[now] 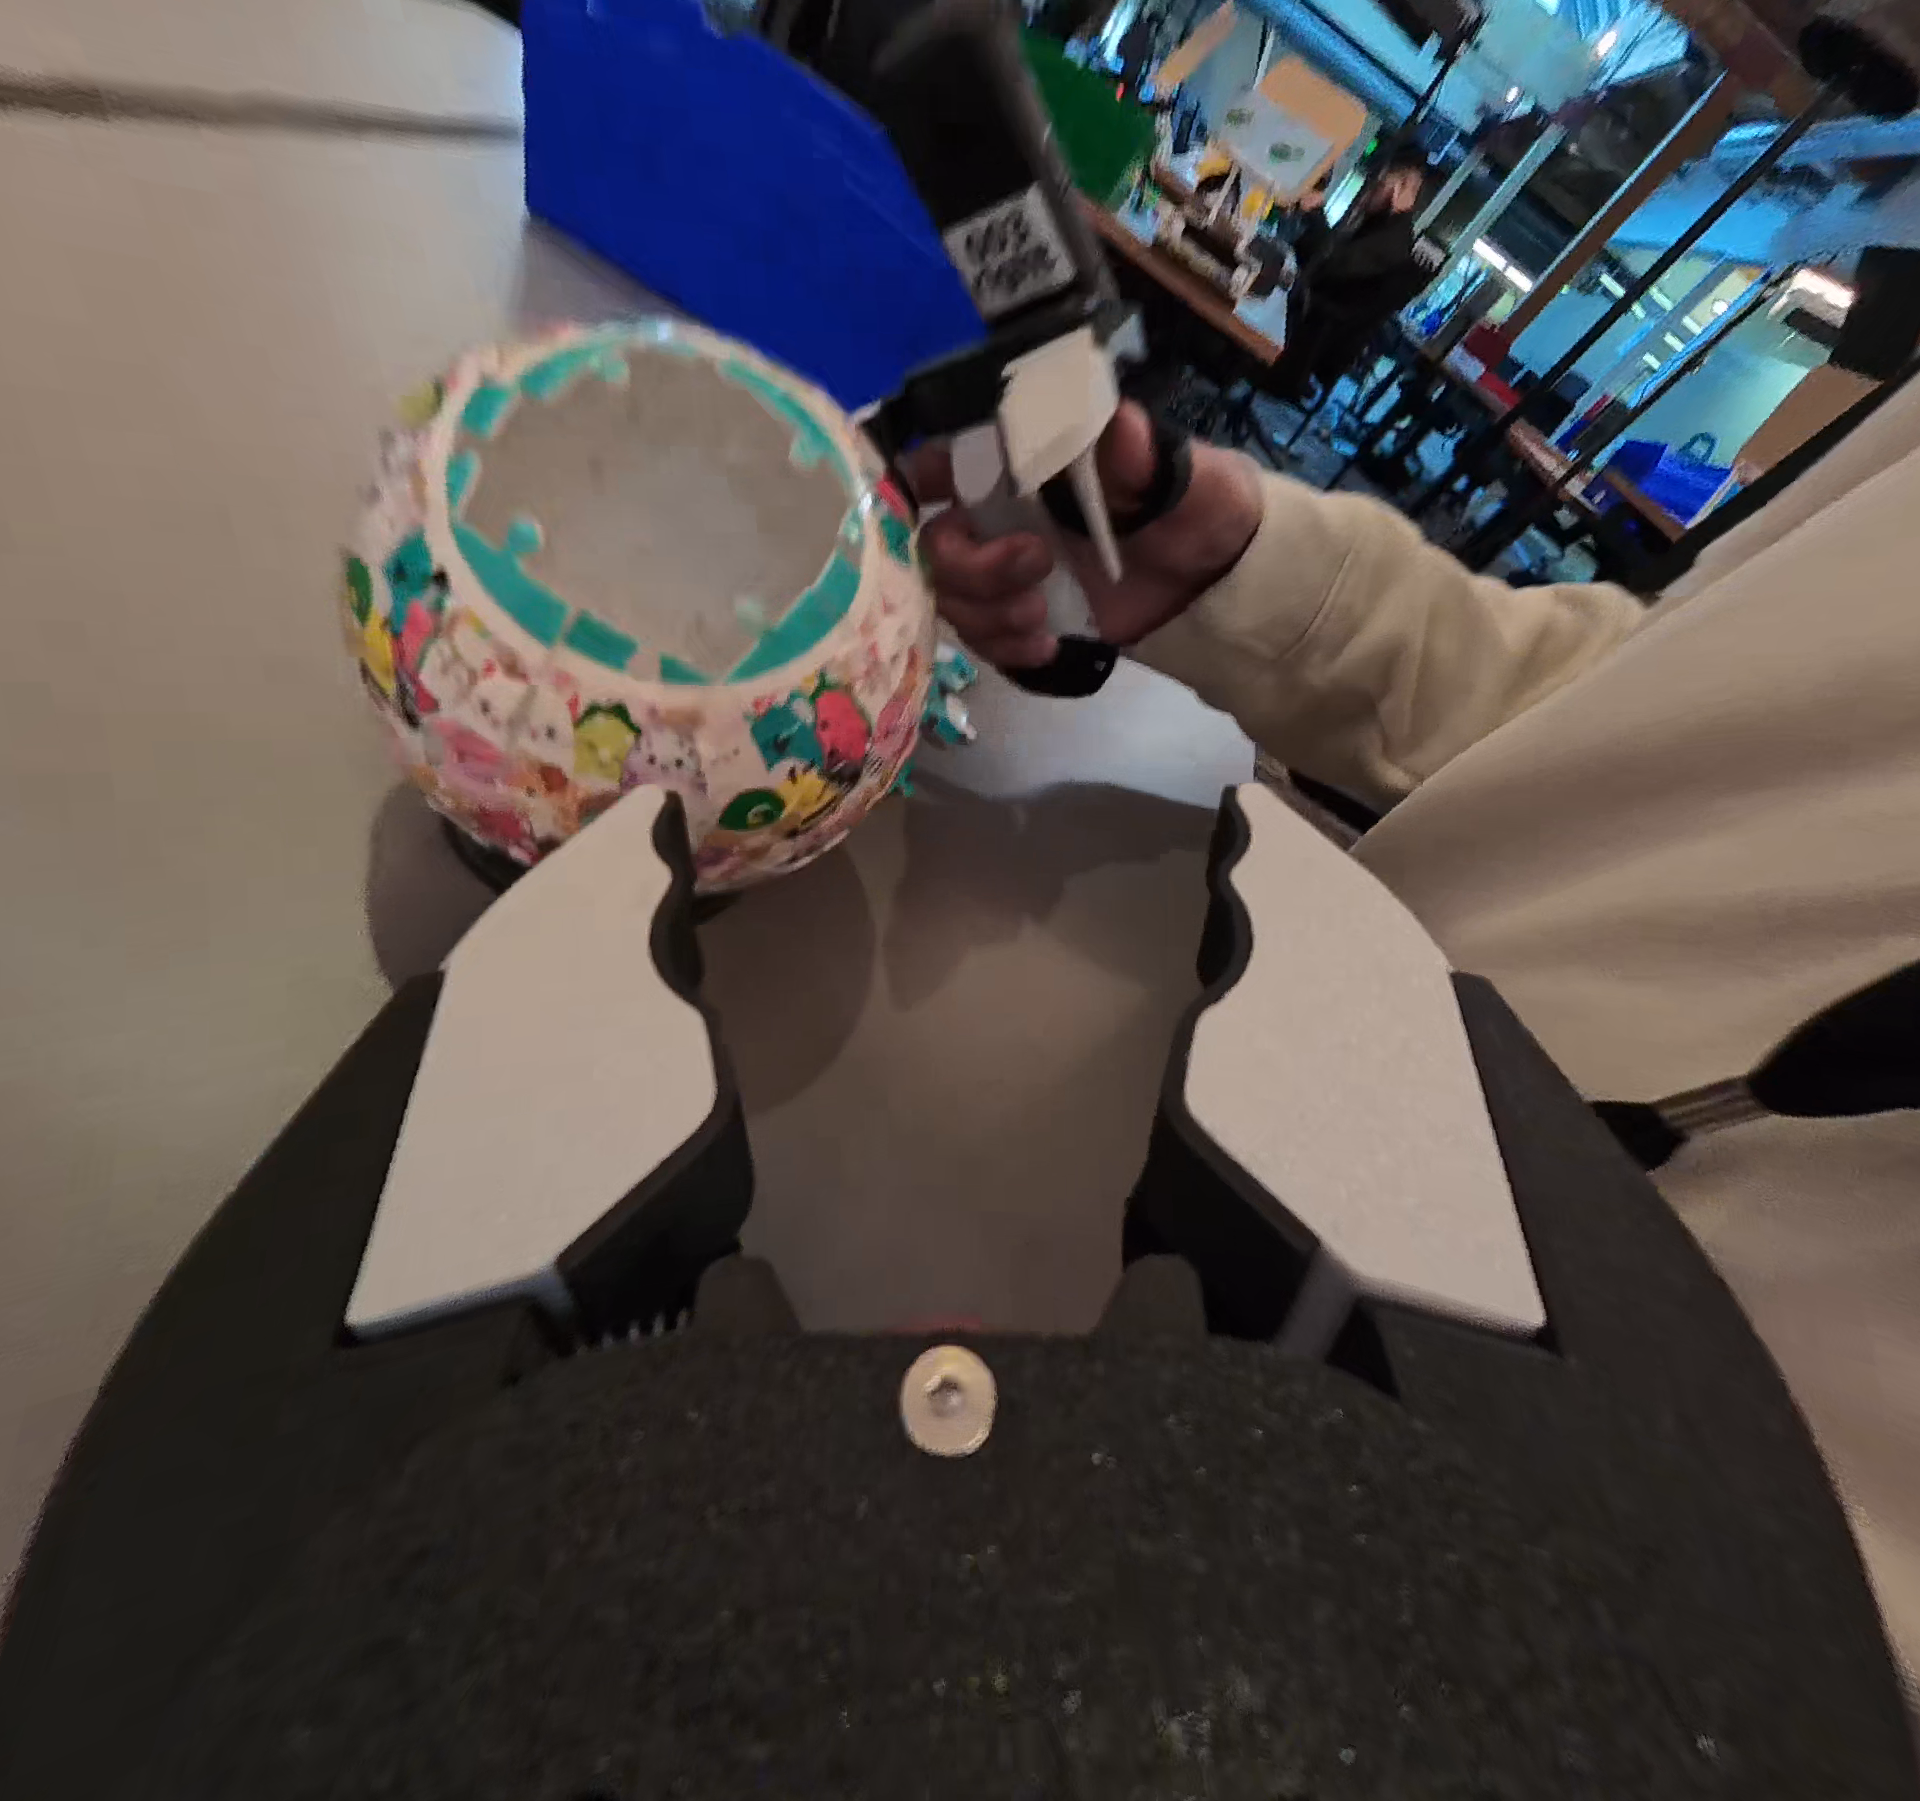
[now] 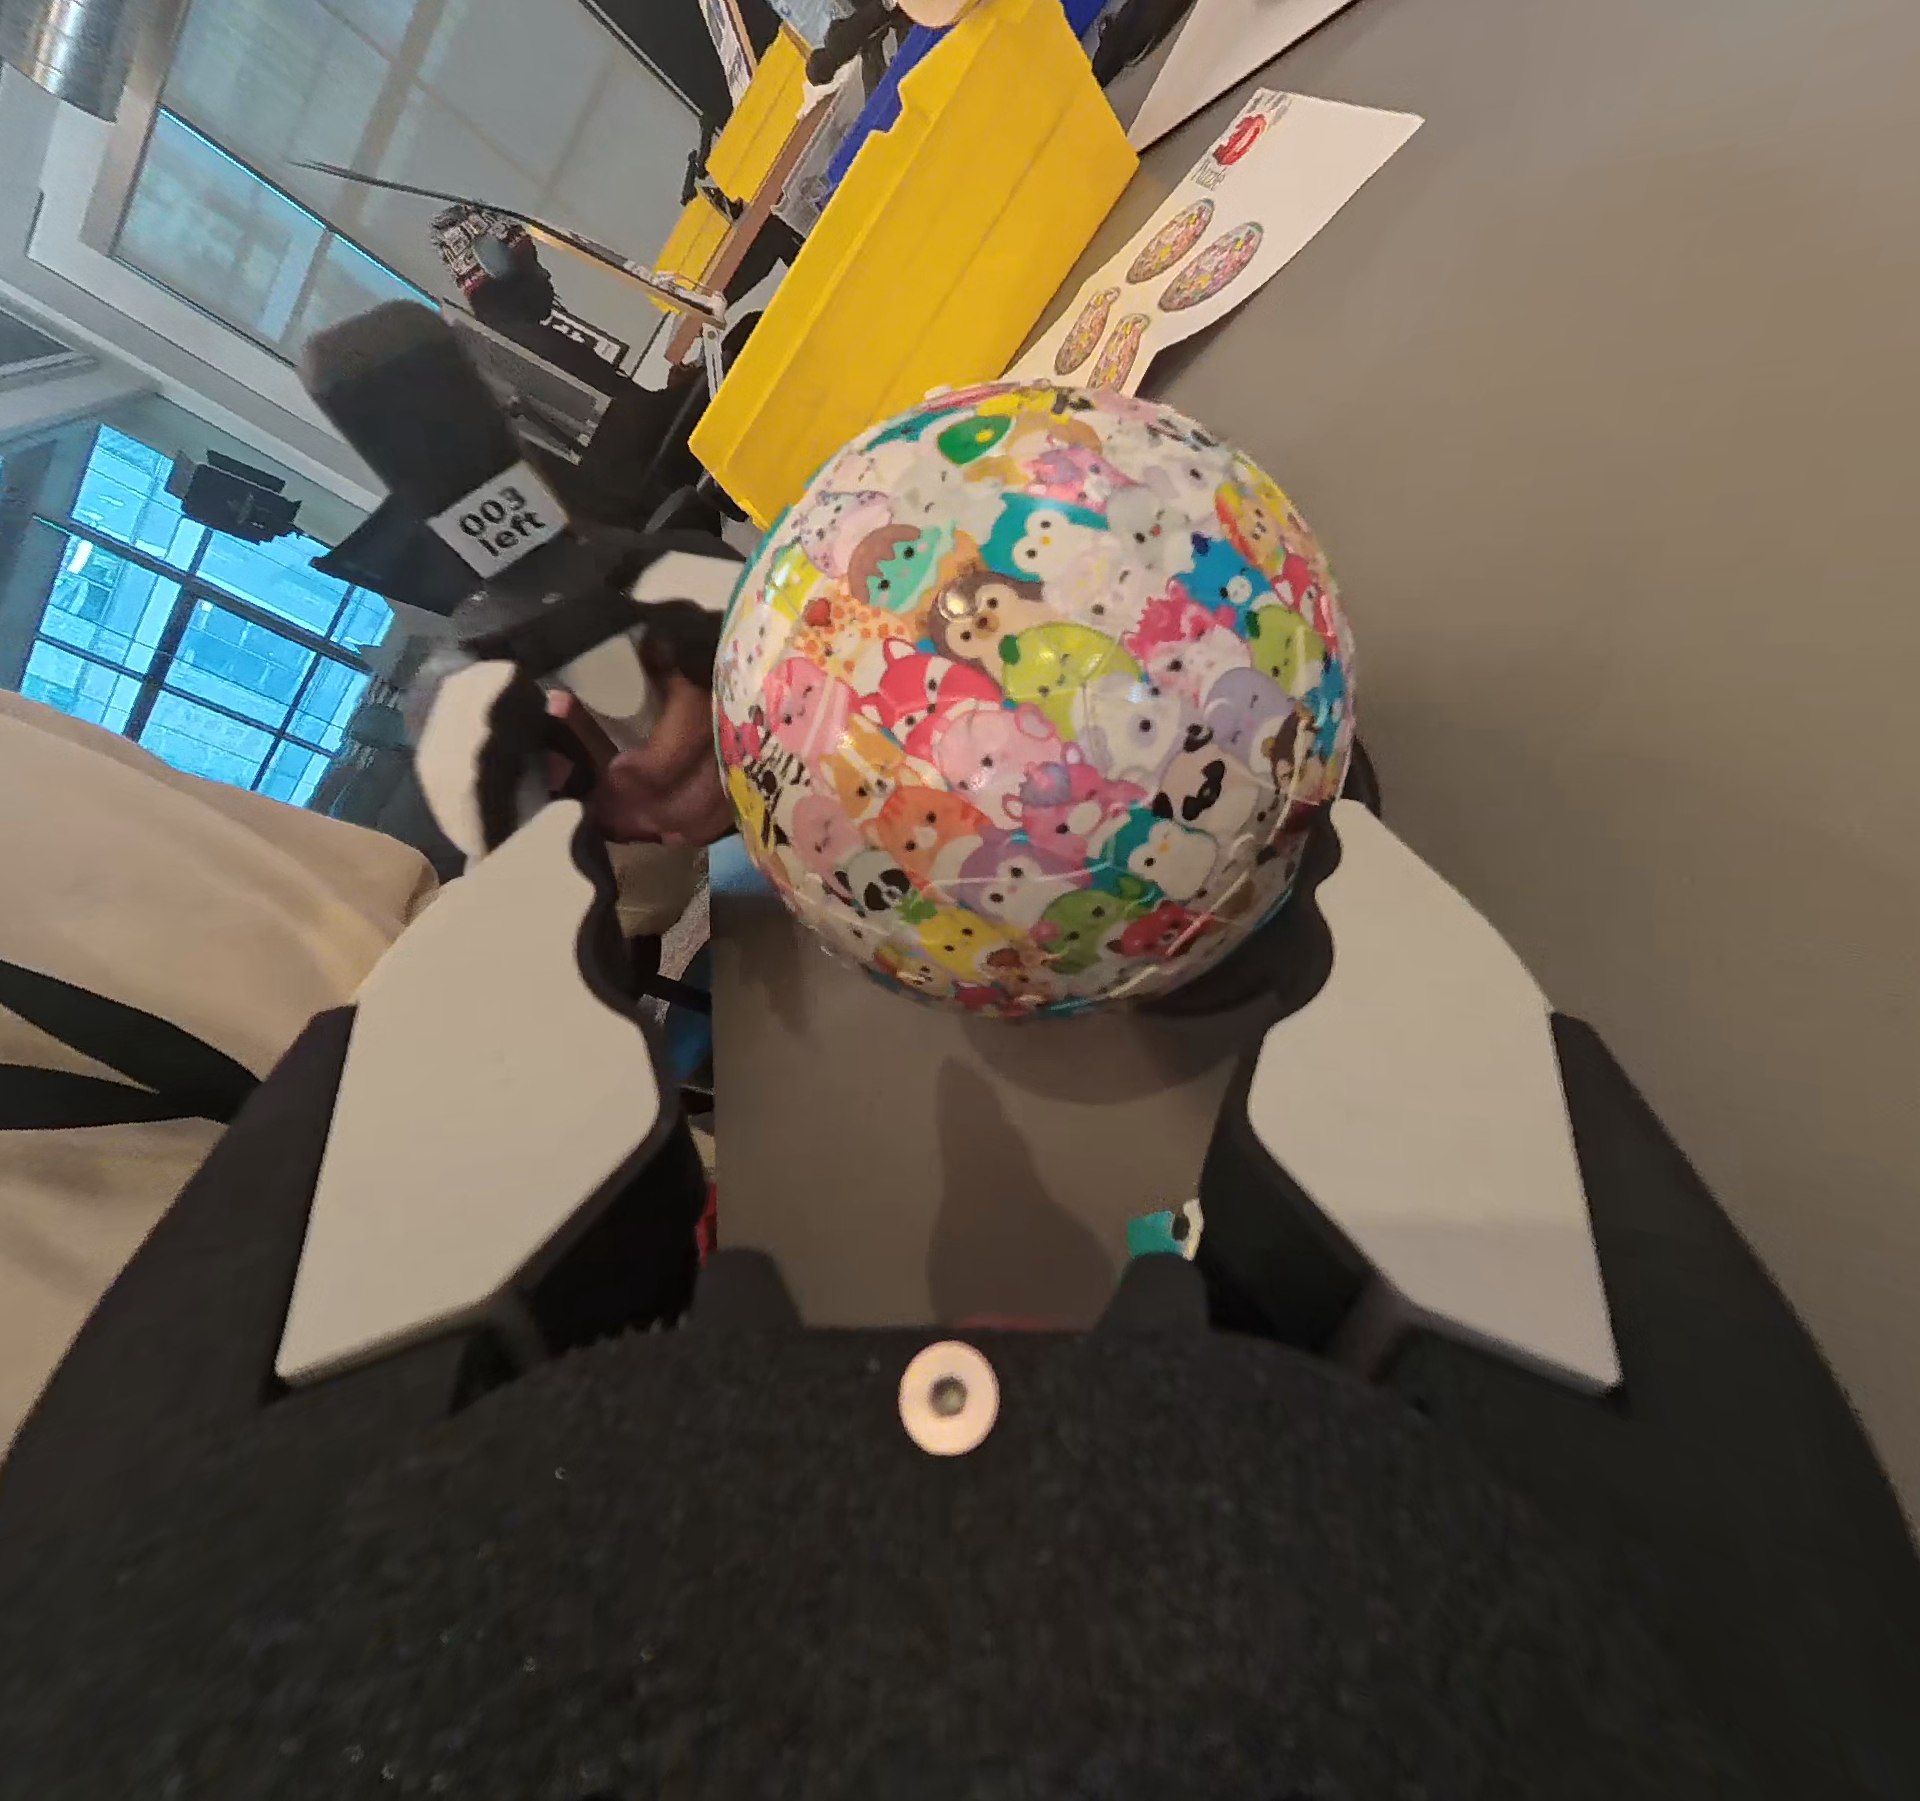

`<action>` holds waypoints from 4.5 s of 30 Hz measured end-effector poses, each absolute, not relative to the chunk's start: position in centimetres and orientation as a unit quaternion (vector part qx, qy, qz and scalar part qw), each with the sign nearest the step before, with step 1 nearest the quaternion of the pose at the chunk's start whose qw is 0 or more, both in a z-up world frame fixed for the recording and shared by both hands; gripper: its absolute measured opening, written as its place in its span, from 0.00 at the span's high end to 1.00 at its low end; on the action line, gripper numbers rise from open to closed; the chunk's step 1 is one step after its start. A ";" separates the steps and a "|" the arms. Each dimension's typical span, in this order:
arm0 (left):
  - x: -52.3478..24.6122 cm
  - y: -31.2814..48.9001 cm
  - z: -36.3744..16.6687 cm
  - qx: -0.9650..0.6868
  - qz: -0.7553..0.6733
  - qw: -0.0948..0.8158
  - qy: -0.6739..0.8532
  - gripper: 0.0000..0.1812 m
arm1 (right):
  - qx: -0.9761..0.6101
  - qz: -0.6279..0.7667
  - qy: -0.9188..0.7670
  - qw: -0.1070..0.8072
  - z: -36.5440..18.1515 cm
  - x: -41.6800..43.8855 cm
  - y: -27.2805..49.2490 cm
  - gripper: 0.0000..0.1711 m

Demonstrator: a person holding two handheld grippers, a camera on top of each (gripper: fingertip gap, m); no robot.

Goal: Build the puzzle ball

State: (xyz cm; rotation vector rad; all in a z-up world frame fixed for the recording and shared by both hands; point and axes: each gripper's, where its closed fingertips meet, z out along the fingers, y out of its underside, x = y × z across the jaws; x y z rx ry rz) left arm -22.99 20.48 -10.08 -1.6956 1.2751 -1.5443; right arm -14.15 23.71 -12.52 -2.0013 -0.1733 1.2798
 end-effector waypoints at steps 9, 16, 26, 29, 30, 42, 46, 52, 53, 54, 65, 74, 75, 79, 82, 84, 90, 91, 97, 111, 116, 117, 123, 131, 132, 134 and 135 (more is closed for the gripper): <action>-21.9 19.8 -9.9 -0.623 -0.557 0.268 0.479 0.43 | -0.781 0.499 -0.070 0.369 -12.5 -14.2 23.4 0.29; -21.7 19.6 -10.1 -0.625 -0.555 0.265 0.481 0.44 | -0.783 0.497 -0.073 0.368 -12.4 -14.5 23.4 0.27; -21.9 19.6 -10.6 -0.630 -0.544 0.265 0.487 0.44 | -0.782 0.498 -0.073 0.369 -12.3 -14.6 23.4 0.27; -22.3 20.0 -10.3 -0.632 -0.539 0.275 0.484 0.44 | -0.780 0.499 -0.072 0.370 -12.3 -14.6 23.4 0.27; -22.3 20.0 -10.1 -0.630 -0.543 0.276 0.483 0.44 | -0.780 0.500 -0.072 0.370 -12.3 -14.6 23.5 0.27; -22.7 21.5 -10.0 -0.634 -0.539 0.284 0.476 0.42 | -0.778 0.501 -0.077 0.371 -12.3 -14.9 23.8 0.27; -22.4 21.3 -10.3 -0.633 -0.535 0.277 0.486 0.41 | -0.775 0.506 -0.079 0.369 -12.3 -15.1 24.1 0.27; -22.6 21.7 -10.4 -0.638 -0.538 0.284 0.472 0.41 | -0.765 0.525 -0.074 0.366 -11.8 -14.7 24.3 0.27; -22.5 21.4 -10.7 -0.639 -0.540 0.275 0.474 0.41 | -0.763 0.528 -0.075 0.365 -11.8 -14.8 24.5 0.27; -22.4 21.1 -11.0 -0.639 -0.541 0.269 0.476 0.41 | -0.761 0.532 -0.077 0.363 -11.8 -14.8 24.7 0.27; -23.3 21.2 -11.0 -0.645 -0.543 0.280 0.460 0.40 | -0.747 0.564 -0.088 0.341 -11.3 -15.2 26.6 0.27; -23.1 20.3 -10.8 -0.637 -0.550 0.278 0.463 0.41 | -0.742 0.575 -0.079 0.337 -11.6 -15.8 26.9 0.26; -23.1 20.3 -10.8 -0.636 -0.552 0.278 0.462 0.41 | -0.742 0.574 -0.078 0.338 -11.6 -15.8 26.9 0.26; -23.1 20.2 -10.6 -0.635 -0.549 0.280 0.465 0.41 | -0.743 0.572 -0.077 0.339 -11.6 -15.9 26.9 0.26; -23.1 20.1 -9.6 -0.625 -0.558 0.290 0.462 0.42 | -0.745 0.569 -0.079 0.339 -11.7 -16.0 26.9 0.26; -23.0 19.9 -10.2 -0.629 -0.549 0.284 0.472 0.42 | -0.745 0.569 -0.078 0.339 -11.7 -16.0 26.9 0.26; -23.5 20.3 -10.1 -0.632 -0.547 0.292 0.464 0.41 | -0.746 0.569 -0.079 0.337 -11.7 -16.1 27.1 0.27; -23.4 20.3 -10.1 -0.632 -0.547 0.290 0.466 0.41 | -0.746 0.569 -0.080 0.337 -11.7 -16.2 27.1 0.27; -23.1 20.0 -10.2 -0.631 -0.547 0.289 0.468 0.42 | -0.750 0.563 -0.085 0.336 -11.8 -16.6 26.9 0.25; -23.4 19.2 -10.1 -0.632 -0.533 0.307 0.472 0.42 | -0.805 0.394 -0.155 0.416 -6.4 -14.0 25.4 0.37; -23.0 18.4 -10.5 -0.627 -0.533 0.296 0.485 0.41 | -0.829 0.359 -0.298 0.310 -3.0 -23.0 20.0 0.41; -22.9 18.2 -10.6 -0.626 -0.535 0.293 0.486 0.41 | -0.835 0.349 -0.315 0.286 -3.6 -24.6 19.6 0.40; -23.0 18.3 -10.9 -0.629 -0.524 0.298 0.491 0.41 | -0.892 0.246 -0.331 0.184 -7.5 -25.9 20.4 0.40; -22.9 18.7 -11.3 -0.628 -0.523 0.296 0.495 0.40 | -0.911 0.202 -0.343 0.102 -9.6 -25.9 20.5 0.39; -22.9 18.7 -11.3 -0.628 -0.523 0.296 0.494 0.40 | -0.913 0.205 -0.340 0.095 -9.7 -25.9 20.4 0.40; -22.9 18.6 -11.2 -0.627 -0.531 0.292 0.489 0.40 | -0.915 0.211 -0.334 0.082 -9.7 -25.9 20.4 0.40; -22.9 18.6 -11.2 -0.626 -0.533 0.292 0.489 0.40 | -0.915 0.215 -0.333 0.074 -9.7 -26.0 20.2 0.41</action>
